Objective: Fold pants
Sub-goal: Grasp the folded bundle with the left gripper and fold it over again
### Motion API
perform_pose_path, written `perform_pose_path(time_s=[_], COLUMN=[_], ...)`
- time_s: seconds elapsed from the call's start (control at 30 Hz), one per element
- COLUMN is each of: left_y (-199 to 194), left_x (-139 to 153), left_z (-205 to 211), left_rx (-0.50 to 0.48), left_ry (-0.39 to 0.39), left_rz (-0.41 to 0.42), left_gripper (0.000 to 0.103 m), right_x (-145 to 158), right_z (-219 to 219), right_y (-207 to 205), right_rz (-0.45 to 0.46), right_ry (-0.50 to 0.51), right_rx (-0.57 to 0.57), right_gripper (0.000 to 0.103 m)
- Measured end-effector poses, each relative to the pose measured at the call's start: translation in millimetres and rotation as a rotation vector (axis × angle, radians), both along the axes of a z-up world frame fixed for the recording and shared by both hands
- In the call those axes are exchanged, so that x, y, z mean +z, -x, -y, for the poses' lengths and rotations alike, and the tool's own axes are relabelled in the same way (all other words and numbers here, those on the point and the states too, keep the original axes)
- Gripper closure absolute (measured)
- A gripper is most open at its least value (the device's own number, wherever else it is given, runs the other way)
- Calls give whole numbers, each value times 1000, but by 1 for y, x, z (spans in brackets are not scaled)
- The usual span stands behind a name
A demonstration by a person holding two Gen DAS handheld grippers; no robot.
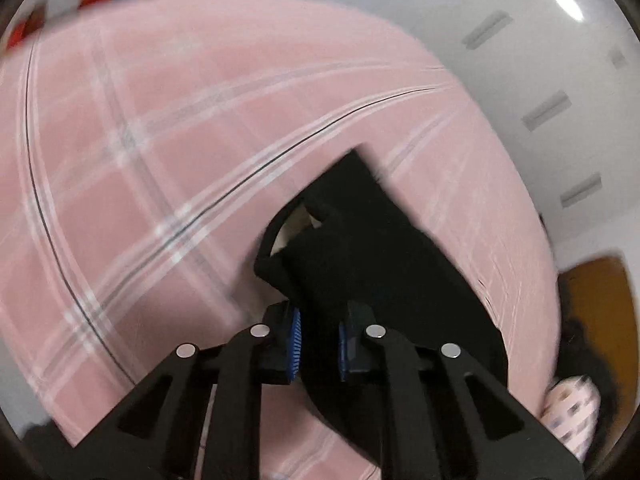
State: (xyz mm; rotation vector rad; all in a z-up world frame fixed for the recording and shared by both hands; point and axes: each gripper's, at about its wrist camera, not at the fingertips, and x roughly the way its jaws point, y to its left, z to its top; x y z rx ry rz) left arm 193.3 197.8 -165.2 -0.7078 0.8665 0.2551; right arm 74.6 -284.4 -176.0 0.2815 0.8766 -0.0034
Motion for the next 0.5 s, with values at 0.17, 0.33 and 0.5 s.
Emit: perform_pose_path(time_s=[0.17, 0.33, 0.5], left_y=[-4, -2, -5], left_x=[83, 131, 128], left_z=[77, 166, 258], left_rx=[-198, -377, -535], left_ry=[-159, -216, -259], left_rz=[129, 207, 210], left_gripper=[91, 91, 91], right_x=[-3, -5, -5], right_z=[27, 50, 57], right_y=[4, 8, 10], right_rz=[51, 85, 104], right_ry=[-138, -244, -299], right_rx=[-89, -180, -207], right_gripper=[33, 33, 33])
